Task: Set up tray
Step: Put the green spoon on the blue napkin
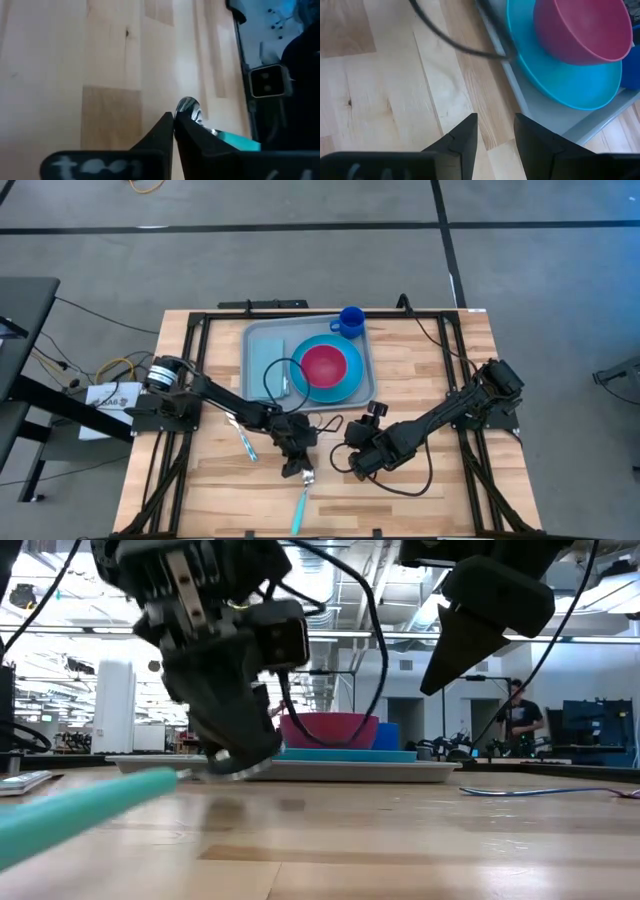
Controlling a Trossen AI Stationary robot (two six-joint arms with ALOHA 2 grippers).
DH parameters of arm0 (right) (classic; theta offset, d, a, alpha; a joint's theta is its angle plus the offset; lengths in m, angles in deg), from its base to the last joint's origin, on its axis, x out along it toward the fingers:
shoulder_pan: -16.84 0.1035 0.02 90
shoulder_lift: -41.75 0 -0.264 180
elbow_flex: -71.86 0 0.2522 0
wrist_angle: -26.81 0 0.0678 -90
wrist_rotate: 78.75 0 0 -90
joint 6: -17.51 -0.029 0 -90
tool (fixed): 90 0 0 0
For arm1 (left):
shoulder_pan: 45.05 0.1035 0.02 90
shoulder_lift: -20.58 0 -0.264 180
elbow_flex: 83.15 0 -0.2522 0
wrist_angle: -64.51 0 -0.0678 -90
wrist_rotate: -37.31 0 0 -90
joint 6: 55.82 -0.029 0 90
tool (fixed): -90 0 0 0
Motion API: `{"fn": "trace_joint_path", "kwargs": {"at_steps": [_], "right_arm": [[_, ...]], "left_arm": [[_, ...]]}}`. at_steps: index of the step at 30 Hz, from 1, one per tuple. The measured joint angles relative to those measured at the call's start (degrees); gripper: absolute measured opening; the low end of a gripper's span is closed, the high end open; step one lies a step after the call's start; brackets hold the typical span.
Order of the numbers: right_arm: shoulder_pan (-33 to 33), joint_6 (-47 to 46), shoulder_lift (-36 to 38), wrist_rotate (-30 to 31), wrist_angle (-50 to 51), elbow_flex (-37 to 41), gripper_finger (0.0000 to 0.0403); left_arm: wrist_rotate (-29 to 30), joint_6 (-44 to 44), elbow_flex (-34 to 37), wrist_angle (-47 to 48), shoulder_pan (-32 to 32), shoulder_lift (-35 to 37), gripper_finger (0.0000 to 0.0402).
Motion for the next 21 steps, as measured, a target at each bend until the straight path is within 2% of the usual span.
{"fn": "trace_joint_path", "kwargs": {"at_steps": [3,5,7,11,15,18,21], "right_arm": [[0.0,0.0,0.0,0.0,0.0,0.0,0.012],[0.0,0.0,0.0,0.0,0.0,0.0,0.012],[0.0,0.0,0.0,0.0,0.0,0.0,0.012],[0.0,0.0,0.0,0.0,0.0,0.0,0.012],[0.0,0.0,0.0,0.0,-0.1,0.0,0.012],[0.0,0.0,0.0,0.0,-0.2,0.0,0.012],[0.0,0.0,0.0,0.0,-0.4,0.0,0.012]], "left_arm": [[1.6,0.0,0.0,6.1,0.5,4.9,0.0],[5.7,-1.3,0.0,12.3,0.8,9.5,0.0],[11.8,-2.8,0.0,20.4,0.9,14.6,0.0],[28.3,-4.2,0.0,34.6,0.8,25.8,0.0],[41.9,-4.1,0.0,44.2,1.9,35.5,0.0],[47.8,-4.1,0.0,50.3,4.3,41.7,0.0],[49.7,-6.4,0.0,54.6,8.3,46.7,0.0]]}}
